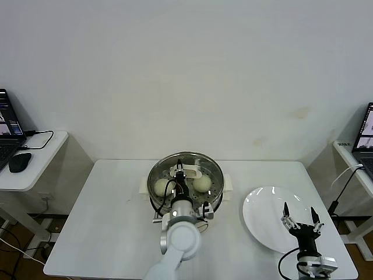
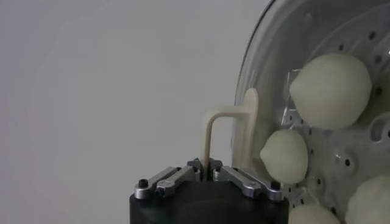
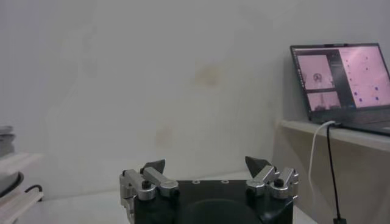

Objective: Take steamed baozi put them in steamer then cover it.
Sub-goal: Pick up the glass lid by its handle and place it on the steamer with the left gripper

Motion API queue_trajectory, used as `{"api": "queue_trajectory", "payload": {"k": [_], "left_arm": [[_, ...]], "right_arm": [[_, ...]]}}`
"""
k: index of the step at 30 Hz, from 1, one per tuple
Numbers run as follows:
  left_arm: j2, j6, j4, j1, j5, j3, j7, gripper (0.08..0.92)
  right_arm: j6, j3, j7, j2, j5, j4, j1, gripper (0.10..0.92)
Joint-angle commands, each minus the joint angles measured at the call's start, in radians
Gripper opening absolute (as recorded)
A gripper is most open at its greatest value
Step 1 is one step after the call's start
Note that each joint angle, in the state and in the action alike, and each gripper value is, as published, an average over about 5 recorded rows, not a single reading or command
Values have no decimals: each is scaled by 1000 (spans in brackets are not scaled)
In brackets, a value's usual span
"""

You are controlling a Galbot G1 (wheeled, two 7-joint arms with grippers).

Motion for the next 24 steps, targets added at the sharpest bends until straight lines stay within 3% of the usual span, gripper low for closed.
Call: {"api": "queue_trajectory", "payload": {"k": [1, 24], "left_arm": [[-1, 0, 13, 3, 1, 1, 0, 146], [2, -5, -15, 13, -17, 5, -4, 162]], "right_arm": [[1, 0, 0, 0, -1, -1, 2, 823], [6, -3, 0, 1, -9, -6, 0, 823]]}}
